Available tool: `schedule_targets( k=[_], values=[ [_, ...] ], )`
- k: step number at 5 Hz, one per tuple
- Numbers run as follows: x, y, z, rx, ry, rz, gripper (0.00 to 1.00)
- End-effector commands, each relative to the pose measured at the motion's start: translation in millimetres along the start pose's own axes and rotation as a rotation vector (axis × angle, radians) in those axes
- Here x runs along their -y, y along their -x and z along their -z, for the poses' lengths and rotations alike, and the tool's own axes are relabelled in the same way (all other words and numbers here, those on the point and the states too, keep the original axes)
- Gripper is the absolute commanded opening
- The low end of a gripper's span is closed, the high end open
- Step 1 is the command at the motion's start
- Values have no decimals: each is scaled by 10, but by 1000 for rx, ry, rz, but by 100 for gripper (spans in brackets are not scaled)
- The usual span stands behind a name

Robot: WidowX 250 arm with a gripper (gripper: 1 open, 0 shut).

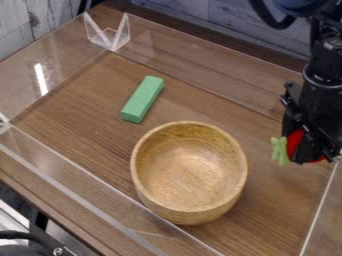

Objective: Move the red object to the right side of the table

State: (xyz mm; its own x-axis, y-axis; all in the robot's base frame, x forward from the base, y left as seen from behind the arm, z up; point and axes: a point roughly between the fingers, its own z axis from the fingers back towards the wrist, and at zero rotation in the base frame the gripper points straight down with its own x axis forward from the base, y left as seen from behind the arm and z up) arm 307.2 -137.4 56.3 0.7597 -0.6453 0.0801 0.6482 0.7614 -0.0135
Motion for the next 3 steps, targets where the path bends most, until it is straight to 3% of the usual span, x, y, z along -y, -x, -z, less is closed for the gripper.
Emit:
schedule_targets(
  k=[1,2,3],
  values=[
    [-28,17,-155,55,-2,-51,100],
    [-57,105,-186,64,8,-102,100],
    [-35,72,-288,94,10,-122,100]
  ],
)
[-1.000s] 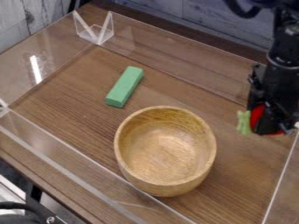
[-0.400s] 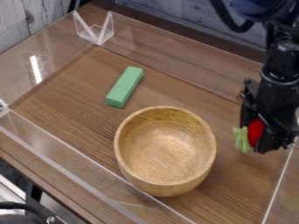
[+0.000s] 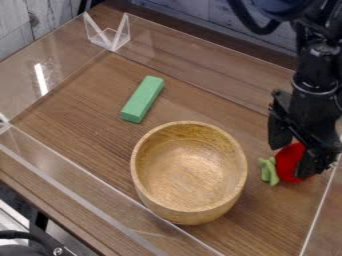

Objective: Move the red object to the right side of the table

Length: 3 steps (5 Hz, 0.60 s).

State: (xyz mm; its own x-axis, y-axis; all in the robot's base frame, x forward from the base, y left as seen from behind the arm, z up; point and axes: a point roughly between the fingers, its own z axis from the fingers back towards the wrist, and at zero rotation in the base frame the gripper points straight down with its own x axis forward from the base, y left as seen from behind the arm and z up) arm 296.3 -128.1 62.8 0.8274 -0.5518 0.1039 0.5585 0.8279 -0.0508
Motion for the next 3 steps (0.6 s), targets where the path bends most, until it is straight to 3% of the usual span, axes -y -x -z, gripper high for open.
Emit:
schedule_targets(
  k=[1,3],
  values=[
    [11,-104,-278,91,-4,-22,100],
    [-210,-67,-358,140,9,-123,100]
  ],
)
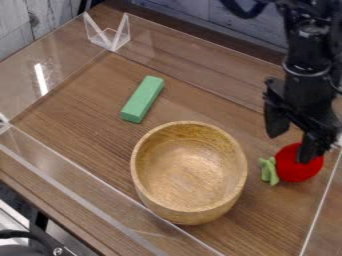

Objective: Move the red object to the right side of the table

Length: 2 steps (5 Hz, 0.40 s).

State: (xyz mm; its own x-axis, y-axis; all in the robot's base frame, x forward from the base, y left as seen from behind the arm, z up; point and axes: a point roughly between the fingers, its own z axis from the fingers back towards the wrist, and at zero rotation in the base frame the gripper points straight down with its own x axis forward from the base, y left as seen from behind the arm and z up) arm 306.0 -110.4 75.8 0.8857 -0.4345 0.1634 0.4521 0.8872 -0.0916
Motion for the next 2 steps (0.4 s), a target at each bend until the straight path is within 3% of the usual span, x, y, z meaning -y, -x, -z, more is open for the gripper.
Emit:
schedule_targets(
  k=[1,2],
  values=[
    [-109,-23,-303,106,-25,-149,100],
    [-209,17,-371,142,-39,-335,100]
  ],
)
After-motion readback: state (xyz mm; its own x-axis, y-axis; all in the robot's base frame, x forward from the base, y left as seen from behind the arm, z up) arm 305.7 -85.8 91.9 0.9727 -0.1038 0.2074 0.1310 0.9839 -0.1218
